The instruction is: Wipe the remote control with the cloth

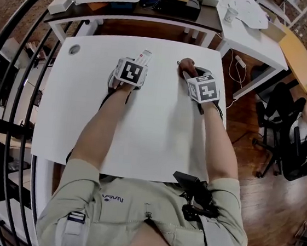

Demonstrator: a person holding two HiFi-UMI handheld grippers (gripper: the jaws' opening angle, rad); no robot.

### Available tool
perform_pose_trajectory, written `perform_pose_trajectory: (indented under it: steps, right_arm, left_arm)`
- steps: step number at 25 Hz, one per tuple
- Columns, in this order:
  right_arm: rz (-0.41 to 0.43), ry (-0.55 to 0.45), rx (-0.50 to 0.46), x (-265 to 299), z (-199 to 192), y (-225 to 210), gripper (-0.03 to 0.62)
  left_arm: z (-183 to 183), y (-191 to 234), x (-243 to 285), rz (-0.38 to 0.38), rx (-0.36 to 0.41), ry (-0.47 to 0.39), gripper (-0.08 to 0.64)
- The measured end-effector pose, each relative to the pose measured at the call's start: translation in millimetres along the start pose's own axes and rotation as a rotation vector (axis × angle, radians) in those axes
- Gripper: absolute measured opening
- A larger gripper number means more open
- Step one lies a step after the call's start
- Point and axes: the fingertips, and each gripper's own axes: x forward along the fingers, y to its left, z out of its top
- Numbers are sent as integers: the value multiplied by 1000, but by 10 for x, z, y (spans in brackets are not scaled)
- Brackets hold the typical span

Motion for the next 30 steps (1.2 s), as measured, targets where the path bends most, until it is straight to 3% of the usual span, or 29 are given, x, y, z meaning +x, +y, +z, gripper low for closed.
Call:
perform_pose_trajectory:
  steps: [5, 8, 11, 15, 18, 21, 24, 30]
  right_arm:
    - [-20, -20, 9, -58, 34, -31, 184]
    - [-37, -47, 19, -126, 75, -59, 204]
    - [-55, -76, 27, -212, 132, -77, 209]
    - [-81, -143, 14, -469, 351, -5, 209]
    - [-85, -202, -29, -778, 566, 211, 208]
    - [-102, -289, -41, -1217, 718, 451, 112]
    - [-126, -361, -20, -1686, 745, 648, 50]
    - [-133, -496, -21, -2414, 850, 1069, 5]
  left_arm:
    - [0, -6, -18, 7, 14, -14, 245]
    - [-10, 24, -61, 25, 26, -22, 301]
    - [-10, 30, -164, 27, 15, -45, 313]
    - [268, -219, -459, -62, -2, -218, 288]
    - [385, -327, -847, -63, -16, -342, 207]
    - [354, -408, -1250, -48, -25, -439, 119]
    - [304, -587, -1645, -59, -11, -511, 95]
    - [236, -839, -2483, -61, -4, -679, 55]
